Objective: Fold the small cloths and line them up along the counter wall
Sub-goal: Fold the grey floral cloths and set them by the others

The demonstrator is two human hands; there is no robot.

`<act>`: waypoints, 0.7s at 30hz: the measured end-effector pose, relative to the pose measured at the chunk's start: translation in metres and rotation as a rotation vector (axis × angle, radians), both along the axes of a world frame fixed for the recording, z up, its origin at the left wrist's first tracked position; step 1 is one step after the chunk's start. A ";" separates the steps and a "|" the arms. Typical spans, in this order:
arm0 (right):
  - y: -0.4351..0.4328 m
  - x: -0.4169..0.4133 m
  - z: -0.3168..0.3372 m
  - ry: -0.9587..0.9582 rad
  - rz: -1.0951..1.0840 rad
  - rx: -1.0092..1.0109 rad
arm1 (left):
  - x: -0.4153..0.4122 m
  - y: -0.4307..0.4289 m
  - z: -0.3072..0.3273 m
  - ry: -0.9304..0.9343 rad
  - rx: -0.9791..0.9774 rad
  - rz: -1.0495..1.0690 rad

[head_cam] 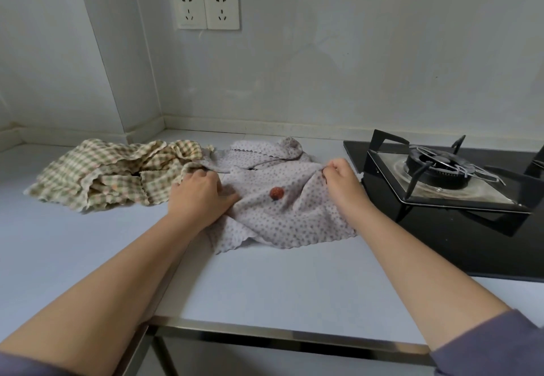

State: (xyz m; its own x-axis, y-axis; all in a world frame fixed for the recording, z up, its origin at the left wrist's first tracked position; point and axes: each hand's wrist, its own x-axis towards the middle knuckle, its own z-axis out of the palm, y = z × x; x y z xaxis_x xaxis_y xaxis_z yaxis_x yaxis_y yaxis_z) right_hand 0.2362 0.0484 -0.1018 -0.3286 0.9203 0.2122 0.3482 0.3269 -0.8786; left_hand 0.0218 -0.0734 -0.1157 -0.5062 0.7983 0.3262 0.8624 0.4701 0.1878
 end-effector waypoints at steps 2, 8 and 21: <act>0.000 -0.001 0.003 0.206 0.031 -0.210 | 0.000 0.001 0.000 -0.099 0.050 -0.089; 0.010 0.009 -0.001 0.146 0.272 -0.385 | 0.006 0.006 0.014 -0.735 0.479 -0.053; 0.019 0.019 0.000 0.157 0.200 -0.088 | -0.002 -0.007 0.023 -0.519 0.537 -0.195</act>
State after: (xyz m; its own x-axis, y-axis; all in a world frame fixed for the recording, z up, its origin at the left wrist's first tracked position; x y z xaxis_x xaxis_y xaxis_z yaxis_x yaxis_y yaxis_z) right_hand 0.2548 0.0674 -0.1018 -0.4749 0.8576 0.1974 0.1415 0.2958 -0.9447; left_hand 0.0203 -0.0800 -0.0929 -0.5669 0.6881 0.4530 0.6593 0.0493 0.7503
